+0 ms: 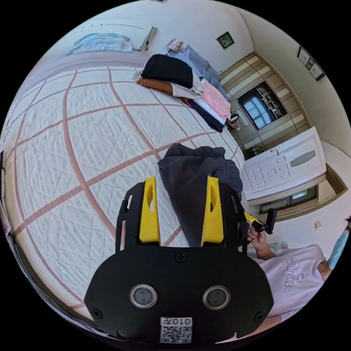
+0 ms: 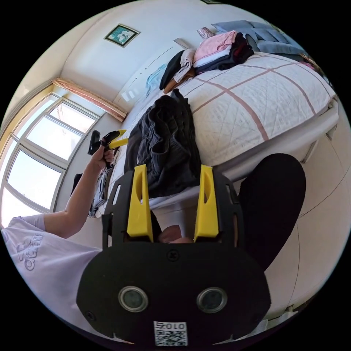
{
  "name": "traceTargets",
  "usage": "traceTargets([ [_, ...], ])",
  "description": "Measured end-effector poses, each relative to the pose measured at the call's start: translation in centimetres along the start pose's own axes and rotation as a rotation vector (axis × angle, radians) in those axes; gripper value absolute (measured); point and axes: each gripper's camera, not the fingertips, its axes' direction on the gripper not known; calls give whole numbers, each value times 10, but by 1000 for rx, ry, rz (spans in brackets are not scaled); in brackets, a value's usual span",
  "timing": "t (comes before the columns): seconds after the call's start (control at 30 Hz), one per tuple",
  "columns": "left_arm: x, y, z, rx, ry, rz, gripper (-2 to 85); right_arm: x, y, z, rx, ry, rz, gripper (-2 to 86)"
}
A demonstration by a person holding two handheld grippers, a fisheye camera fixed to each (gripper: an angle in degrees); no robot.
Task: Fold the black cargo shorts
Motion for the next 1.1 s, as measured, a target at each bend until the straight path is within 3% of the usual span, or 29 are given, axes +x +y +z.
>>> traceTargets([
  [0.27,-22,-15,30,-105,120,-36,149,-8,-38,57,-129,35,-29,196],
  [0.37,-35,-10,28,-79,191,-47,127,-6,-36,72,-175,-63,15,148],
  [0.6,-26,8,-9,18,284,71,83,-48,-43,43,-208,-73,-95,78],
  [0.77,-12,44,-78,179,270,102,80,-121,-114,8,-300,7,-386,73],
  [0.9,-13,124,-144,439,298,-70,84,-185,-200,7,-448,14,-628,75],
  [1.03,-7,231,-137,670,231,-324,94,-261,-269,78,-600,116,-865,91],
  [1.1,-6,256,-114,604,86,-375,99,-275,-276,126,-600,238,-891,99],
])
